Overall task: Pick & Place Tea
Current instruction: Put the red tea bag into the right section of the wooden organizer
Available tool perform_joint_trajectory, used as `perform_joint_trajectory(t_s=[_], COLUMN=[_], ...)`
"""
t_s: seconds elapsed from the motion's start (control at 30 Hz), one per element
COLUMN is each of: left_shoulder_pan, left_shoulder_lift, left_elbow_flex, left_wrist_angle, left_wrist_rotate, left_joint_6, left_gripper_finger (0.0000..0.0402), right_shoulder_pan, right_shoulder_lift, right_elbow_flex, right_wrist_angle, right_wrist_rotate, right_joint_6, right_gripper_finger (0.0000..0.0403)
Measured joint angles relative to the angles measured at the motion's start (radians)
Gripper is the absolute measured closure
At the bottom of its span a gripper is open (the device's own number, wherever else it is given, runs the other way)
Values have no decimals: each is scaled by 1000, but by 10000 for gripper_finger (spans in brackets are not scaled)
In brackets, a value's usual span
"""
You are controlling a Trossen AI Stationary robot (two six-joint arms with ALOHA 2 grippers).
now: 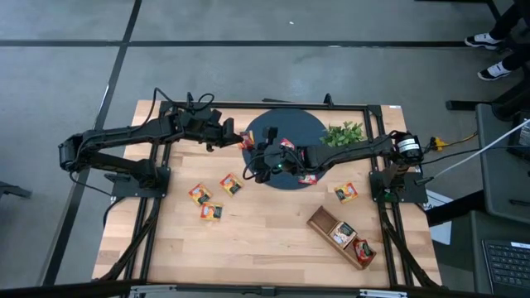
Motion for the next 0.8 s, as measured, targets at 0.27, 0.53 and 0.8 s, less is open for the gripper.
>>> perform_joint_trajectory(t_s=[0.27, 0.53, 0.8], left_shoulder_pan=[0, 0, -46], left_shoulder_lift=[0, 0, -2], left_elbow_flex=[0, 0, -1], left_wrist_angle=[0, -64, -77], left_wrist_rotate=[5, 4, 14], left_joint_6=[61, 306, 679], left_gripper_finger=[399, 399, 400], right_shoulder_pan=[0, -57, -119], right_shoulder_lift=[0, -36, -79], right_elbow_flex=[0, 1, 1], right_wrist_angle=[-9, -95, -186], right_wrist_rotate=[-16, -377, -649], right_joint_6=[101, 469, 727], right_gripper_finger=[318, 271, 261])
